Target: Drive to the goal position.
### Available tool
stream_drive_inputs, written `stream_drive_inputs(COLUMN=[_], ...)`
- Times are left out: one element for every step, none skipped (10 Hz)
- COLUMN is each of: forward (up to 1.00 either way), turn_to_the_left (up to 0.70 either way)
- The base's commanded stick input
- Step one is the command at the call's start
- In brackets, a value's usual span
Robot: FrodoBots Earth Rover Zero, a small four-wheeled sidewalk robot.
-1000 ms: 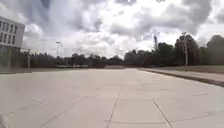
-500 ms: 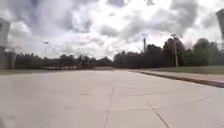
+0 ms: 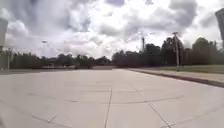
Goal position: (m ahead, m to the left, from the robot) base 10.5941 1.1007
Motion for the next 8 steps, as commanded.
stream_drive_inputs(forward=[1.0,1.0,1.0,1.0,1.0,1.0,1.0,1.0], turn_to_the_left=[0.0,0.0,0.07,0.1,0.03,0.0,0.0,0.0])
